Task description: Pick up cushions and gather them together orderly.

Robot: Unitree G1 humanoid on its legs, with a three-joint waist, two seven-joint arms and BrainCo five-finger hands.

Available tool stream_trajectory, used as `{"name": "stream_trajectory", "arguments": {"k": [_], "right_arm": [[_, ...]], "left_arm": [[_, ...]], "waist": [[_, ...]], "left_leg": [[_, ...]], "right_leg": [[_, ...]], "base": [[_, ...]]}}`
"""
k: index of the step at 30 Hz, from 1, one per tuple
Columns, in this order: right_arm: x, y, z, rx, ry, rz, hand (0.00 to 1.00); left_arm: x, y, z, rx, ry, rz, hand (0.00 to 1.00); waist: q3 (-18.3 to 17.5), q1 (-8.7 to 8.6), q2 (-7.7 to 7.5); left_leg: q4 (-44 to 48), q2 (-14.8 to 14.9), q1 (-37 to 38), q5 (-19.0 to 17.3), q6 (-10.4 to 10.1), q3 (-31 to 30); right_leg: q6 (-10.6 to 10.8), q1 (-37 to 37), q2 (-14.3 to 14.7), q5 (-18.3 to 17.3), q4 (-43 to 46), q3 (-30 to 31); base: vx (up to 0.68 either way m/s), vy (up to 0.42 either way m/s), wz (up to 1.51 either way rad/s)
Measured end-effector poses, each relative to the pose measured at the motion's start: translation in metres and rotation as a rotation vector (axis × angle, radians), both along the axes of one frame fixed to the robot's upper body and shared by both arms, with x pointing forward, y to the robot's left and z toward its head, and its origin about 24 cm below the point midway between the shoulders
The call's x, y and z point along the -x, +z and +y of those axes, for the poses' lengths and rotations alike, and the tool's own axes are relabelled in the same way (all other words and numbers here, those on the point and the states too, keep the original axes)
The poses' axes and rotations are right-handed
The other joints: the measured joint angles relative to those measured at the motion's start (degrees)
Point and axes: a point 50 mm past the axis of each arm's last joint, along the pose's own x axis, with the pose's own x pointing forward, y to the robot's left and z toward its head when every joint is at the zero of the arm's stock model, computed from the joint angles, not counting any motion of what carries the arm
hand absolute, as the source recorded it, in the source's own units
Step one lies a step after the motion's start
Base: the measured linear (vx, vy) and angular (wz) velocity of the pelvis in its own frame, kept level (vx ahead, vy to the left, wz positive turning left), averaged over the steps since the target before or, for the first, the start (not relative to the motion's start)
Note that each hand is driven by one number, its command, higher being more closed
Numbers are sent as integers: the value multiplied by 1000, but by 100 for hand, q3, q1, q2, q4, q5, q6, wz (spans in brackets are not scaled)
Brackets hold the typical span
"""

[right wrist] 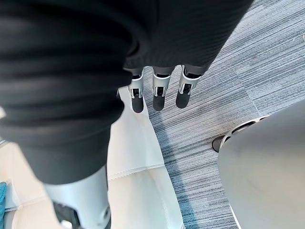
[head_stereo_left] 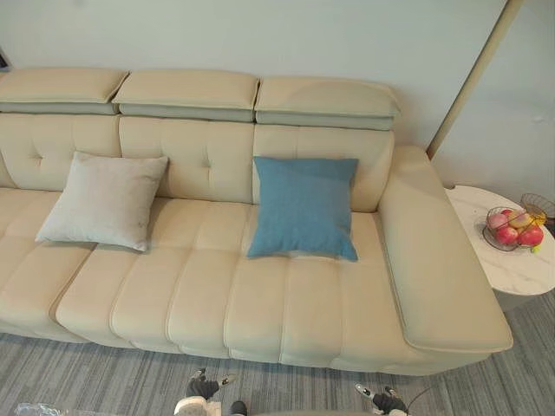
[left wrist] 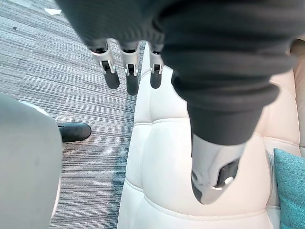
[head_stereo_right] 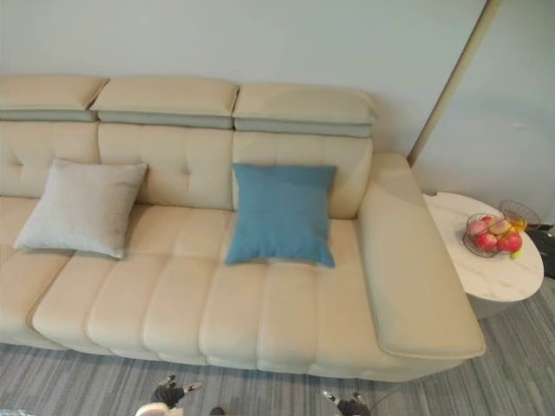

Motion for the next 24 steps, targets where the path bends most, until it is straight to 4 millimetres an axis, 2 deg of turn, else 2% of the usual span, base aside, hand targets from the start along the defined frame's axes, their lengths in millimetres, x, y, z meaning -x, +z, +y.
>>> {"name": "stream_trajectory", "arguments": {"k": [8,12,16,20,22,23,24], "right_arm": [[0,0,0,0,-1,1,0],[-3,1,1,0,12,-2,0],[-15,4,4,16,62,-23,0],[-18,5,6,9,59,-31,0],[-26,8,5,20,71,-64,0],[-34,10,5,24,80,-83,0],[-38,11,6,25,85,-91,0]], "left_arm": [[1,0,0,3,4,4,0],[4,-2,-1,43,59,16,0],[-3,0,2,72,134,-14,0],[-2,-1,3,78,155,-13,0],[-5,0,4,76,152,-21,0],[-6,1,5,73,150,-25,0],[-10,2,6,70,147,-39,0]], "waist": [[13,-4,9],[86,-58,47],[199,-92,17],[255,-75,-9],[349,-86,-3],[337,-91,41],[384,-92,34]], "left_leg": [[-4,1,53,-1,0,32],[2,40,151,-21,-11,198],[722,111,-332,-405,-3,312],[1117,295,-326,-771,-67,1044],[1585,523,-385,-1078,-105,1604],[1859,814,-548,-1196,-72,2056],[1886,869,-560,-1202,-63,2214]], "right_leg": [[0,40,1,0,-1,28],[-4,59,31,-2,54,157],[-22,-486,41,-40,387,544],[-16,-760,223,67,406,1305],[-3,-985,390,276,364,1676],[-178,-1245,438,405,284,1473],[-351,-1382,308,270,416,1049]], "base": [[0,0,-1],[-15,0,-16],[-82,-2,-47],[0,18,-94],[3,7,-158],[-21,-19,-163],[-6,-25,-145]]}}
